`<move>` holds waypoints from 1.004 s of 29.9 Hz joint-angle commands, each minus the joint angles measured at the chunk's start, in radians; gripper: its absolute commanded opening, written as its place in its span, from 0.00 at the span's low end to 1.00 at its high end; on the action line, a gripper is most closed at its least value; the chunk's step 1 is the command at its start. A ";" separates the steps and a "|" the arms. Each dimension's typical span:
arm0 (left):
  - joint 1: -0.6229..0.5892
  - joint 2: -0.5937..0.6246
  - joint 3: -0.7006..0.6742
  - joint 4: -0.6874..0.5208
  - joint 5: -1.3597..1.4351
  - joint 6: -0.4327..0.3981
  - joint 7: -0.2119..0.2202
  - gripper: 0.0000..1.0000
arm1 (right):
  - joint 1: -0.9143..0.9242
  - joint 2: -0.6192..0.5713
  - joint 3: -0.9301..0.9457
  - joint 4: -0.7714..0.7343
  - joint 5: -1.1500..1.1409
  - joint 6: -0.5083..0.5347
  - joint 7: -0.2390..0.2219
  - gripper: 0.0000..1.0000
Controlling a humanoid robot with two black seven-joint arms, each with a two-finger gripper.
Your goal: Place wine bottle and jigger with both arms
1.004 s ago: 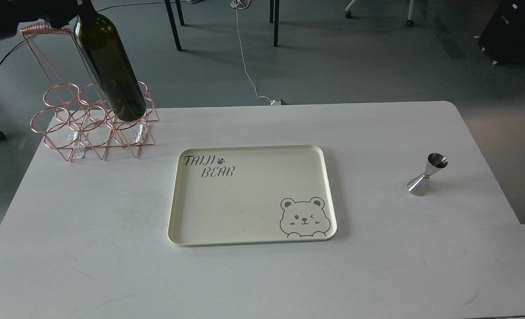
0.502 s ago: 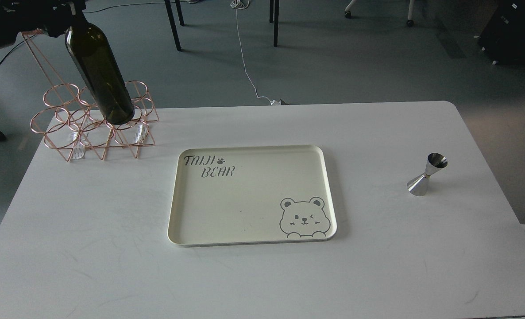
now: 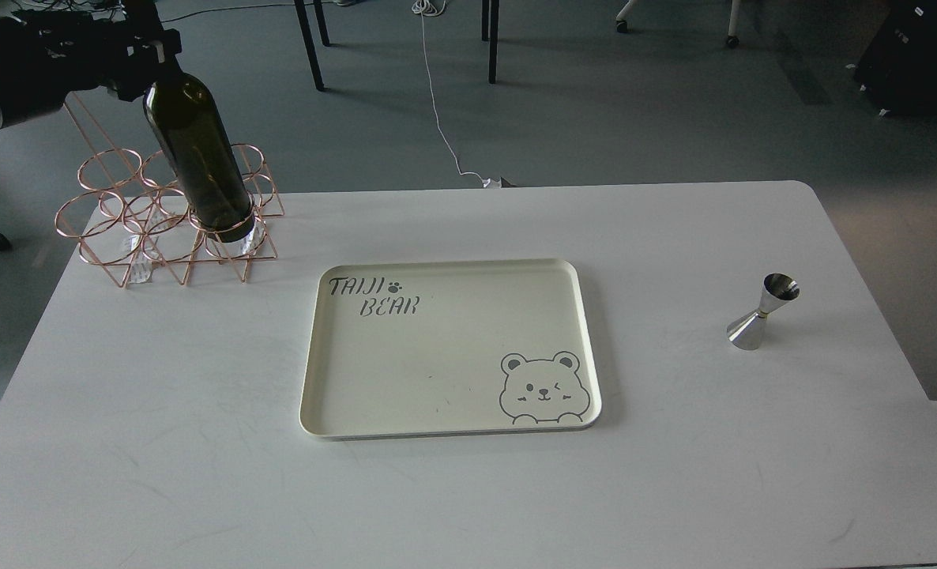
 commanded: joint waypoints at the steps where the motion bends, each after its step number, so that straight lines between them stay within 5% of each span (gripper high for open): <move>1: 0.005 -0.009 0.015 0.000 -0.002 0.023 0.000 0.22 | 0.000 0.001 0.000 0.000 0.000 0.000 0.000 0.98; 13: 0.057 -0.028 0.016 0.014 -0.002 0.038 0.000 0.25 | 0.001 0.000 0.000 0.000 0.000 0.000 0.000 0.98; 15: 0.057 -0.029 0.016 0.014 -0.002 0.040 0.000 0.34 | 0.001 0.000 0.000 0.000 0.000 0.000 0.000 0.98; 19: 0.057 -0.031 0.015 0.014 -0.004 0.069 0.000 0.71 | 0.000 0.000 0.000 0.000 -0.001 0.000 0.000 0.98; 30: 0.055 -0.028 0.013 0.014 -0.010 0.069 0.000 0.79 | 0.000 0.000 0.000 0.001 0.000 0.000 0.000 0.98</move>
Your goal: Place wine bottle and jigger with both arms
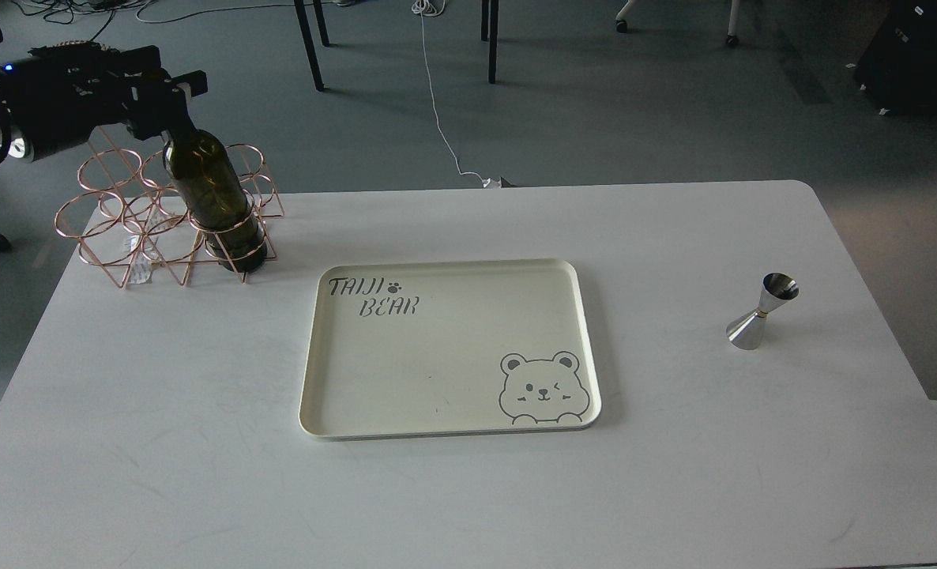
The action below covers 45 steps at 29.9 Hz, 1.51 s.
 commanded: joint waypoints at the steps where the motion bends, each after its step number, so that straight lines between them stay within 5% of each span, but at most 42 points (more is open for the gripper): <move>1: 0.000 0.002 -0.003 0.000 -0.015 0.000 0.000 0.80 | 0.000 0.002 0.000 0.000 0.000 0.000 0.000 0.98; 6: -0.009 0.011 -0.036 0.000 -0.243 0.001 0.000 0.92 | 0.001 0.000 0.001 -0.001 0.000 0.000 0.000 0.98; 18: -0.062 0.086 -0.076 0.081 -0.924 -0.012 0.000 0.96 | 0.009 0.009 0.008 -0.006 0.000 0.000 0.000 0.99; 25: -0.051 0.086 -0.075 0.218 -1.407 -0.156 0.000 0.97 | 0.006 0.011 0.014 -0.009 0.000 0.000 0.000 0.99; 40: 0.245 -0.038 -0.081 0.339 -1.964 -0.207 0.000 0.97 | -0.046 0.100 0.028 -0.006 0.005 0.000 0.000 0.99; 45: 0.307 -0.044 -0.081 0.339 -2.095 -0.339 0.000 0.97 | -0.065 0.135 0.031 0.002 0.006 0.000 0.000 0.99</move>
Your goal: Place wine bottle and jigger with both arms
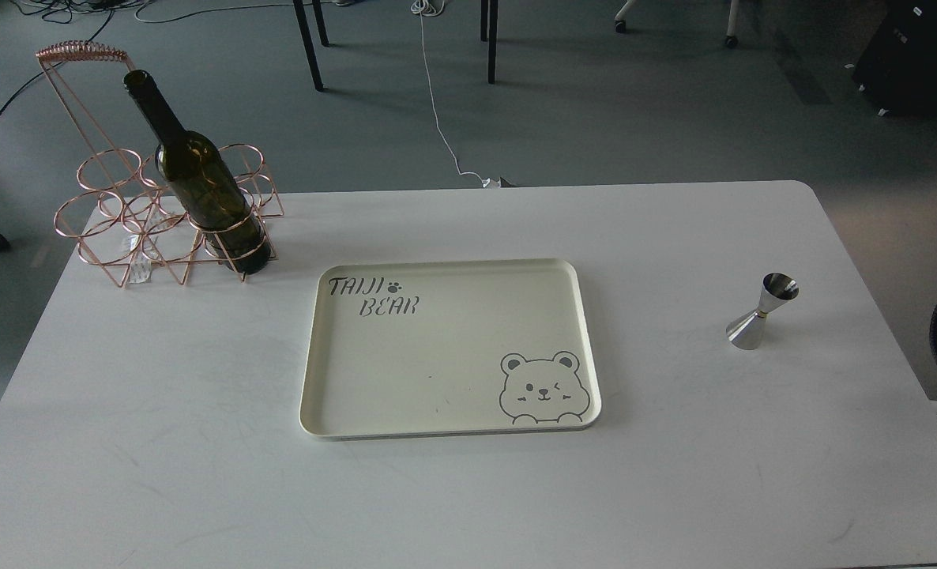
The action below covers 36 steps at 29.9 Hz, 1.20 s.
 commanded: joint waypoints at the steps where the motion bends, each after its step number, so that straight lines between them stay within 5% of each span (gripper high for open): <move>1: 0.039 -0.007 0.001 0.000 -0.087 -0.097 0.000 0.97 | -0.004 0.024 0.007 -0.001 0.004 0.000 0.000 0.99; 7: 0.082 -0.009 -0.001 -0.003 -0.182 -0.114 0.000 0.98 | -0.019 0.029 0.041 0.007 0.009 0.000 -0.004 0.99; 11: 0.089 -0.022 -0.001 -0.003 -0.190 -0.150 0.000 0.98 | -0.042 0.041 0.044 0.004 0.009 0.000 -0.047 0.99; 23: 0.108 -0.085 -0.028 -0.009 -0.187 -0.164 0.000 0.98 | -0.042 0.041 0.048 0.004 0.004 0.000 -0.047 0.99; 36: 0.119 -0.193 -0.028 0.195 -0.159 -0.176 0.000 0.98 | -0.027 0.043 0.048 0.009 0.004 0.000 -0.047 0.99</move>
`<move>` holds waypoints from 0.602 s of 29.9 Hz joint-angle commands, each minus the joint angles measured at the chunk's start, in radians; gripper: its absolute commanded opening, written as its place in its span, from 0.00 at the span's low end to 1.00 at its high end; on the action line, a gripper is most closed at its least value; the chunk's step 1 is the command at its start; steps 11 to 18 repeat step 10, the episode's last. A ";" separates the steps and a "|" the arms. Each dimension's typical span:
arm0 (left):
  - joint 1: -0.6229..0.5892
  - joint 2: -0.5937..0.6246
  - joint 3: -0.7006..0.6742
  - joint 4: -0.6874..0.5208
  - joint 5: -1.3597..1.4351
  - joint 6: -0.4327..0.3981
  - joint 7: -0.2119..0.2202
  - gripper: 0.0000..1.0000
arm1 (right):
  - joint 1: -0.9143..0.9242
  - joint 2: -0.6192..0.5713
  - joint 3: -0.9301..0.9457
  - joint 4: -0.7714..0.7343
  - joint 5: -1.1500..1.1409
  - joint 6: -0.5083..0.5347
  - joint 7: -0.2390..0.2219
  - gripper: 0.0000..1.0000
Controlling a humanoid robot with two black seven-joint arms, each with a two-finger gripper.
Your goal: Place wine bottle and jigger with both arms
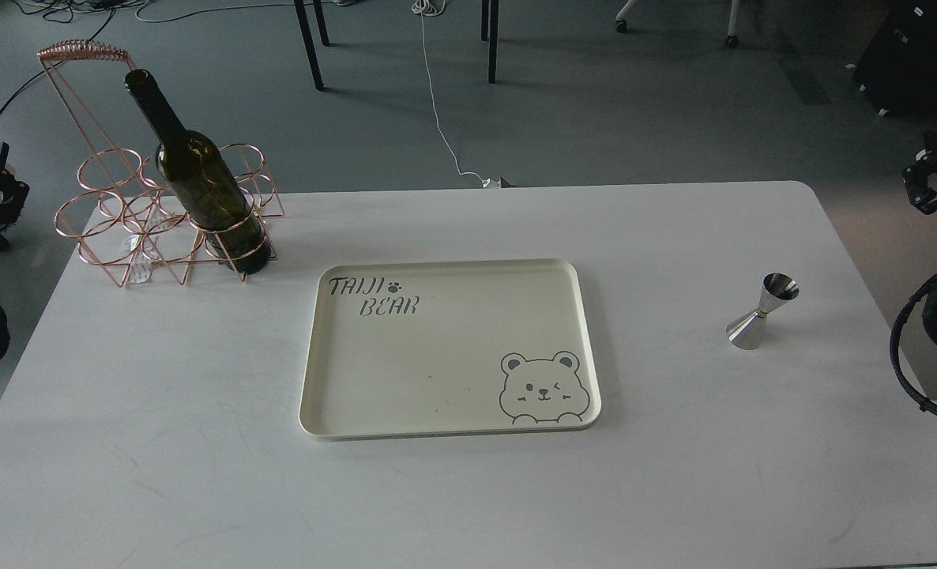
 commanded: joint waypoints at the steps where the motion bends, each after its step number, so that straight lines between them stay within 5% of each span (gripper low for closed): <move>1: -0.006 -0.020 -0.001 0.044 0.015 -0.012 0.000 0.98 | 0.006 0.000 0.000 0.000 0.000 0.000 0.000 0.99; 18: -0.012 -0.026 -0.012 0.078 0.016 -0.019 0.024 0.98 | 0.006 0.000 0.000 -0.001 -0.001 0.000 0.000 0.99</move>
